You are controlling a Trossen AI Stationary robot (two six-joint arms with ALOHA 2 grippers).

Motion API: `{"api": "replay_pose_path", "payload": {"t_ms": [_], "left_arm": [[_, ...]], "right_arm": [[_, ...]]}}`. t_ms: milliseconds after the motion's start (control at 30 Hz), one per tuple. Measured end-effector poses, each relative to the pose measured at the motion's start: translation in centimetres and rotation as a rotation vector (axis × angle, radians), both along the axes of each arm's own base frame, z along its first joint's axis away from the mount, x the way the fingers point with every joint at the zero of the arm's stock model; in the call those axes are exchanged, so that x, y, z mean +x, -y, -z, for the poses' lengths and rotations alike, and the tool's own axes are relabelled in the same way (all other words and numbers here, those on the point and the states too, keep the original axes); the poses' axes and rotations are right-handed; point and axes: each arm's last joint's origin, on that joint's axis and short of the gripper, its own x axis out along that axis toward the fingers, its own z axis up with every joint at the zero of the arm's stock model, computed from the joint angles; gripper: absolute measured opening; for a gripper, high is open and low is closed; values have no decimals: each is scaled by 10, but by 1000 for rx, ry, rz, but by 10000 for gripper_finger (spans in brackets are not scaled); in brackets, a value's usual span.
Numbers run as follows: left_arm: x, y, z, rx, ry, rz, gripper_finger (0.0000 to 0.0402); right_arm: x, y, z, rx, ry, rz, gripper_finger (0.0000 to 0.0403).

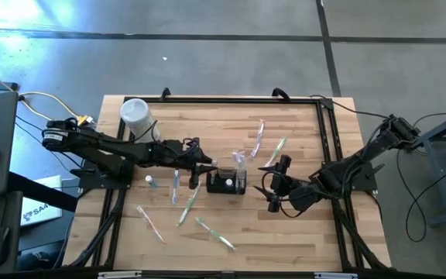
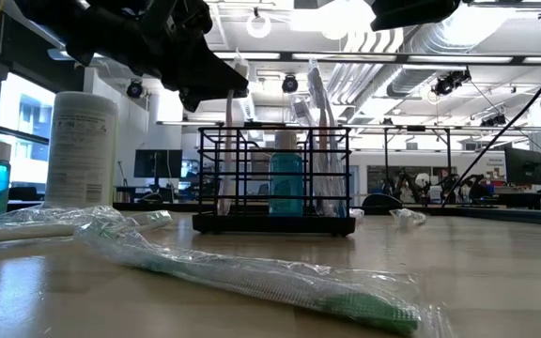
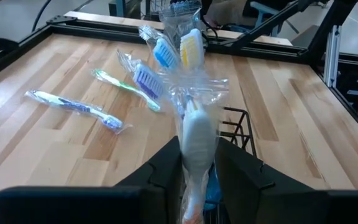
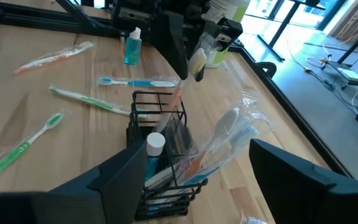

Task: Pick & Place toothbrushing station
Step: Put the right orange toothbrush into the black mesh

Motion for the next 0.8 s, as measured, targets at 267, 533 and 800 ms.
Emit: {"api": "replay_pose_path", "payload": {"t_ms": [267,533,800], "left_arm": [[0,0,-1,0,8,-1,102],[1,0,-3,0,30,-1,170],[1,0,-5,1,50,-2,225]], "right_arm": [[0,0,0,15,-5,-9,275],[0,0,1,19,-6,-7,275],[0,0,1,15,-8,-8,275]]}}
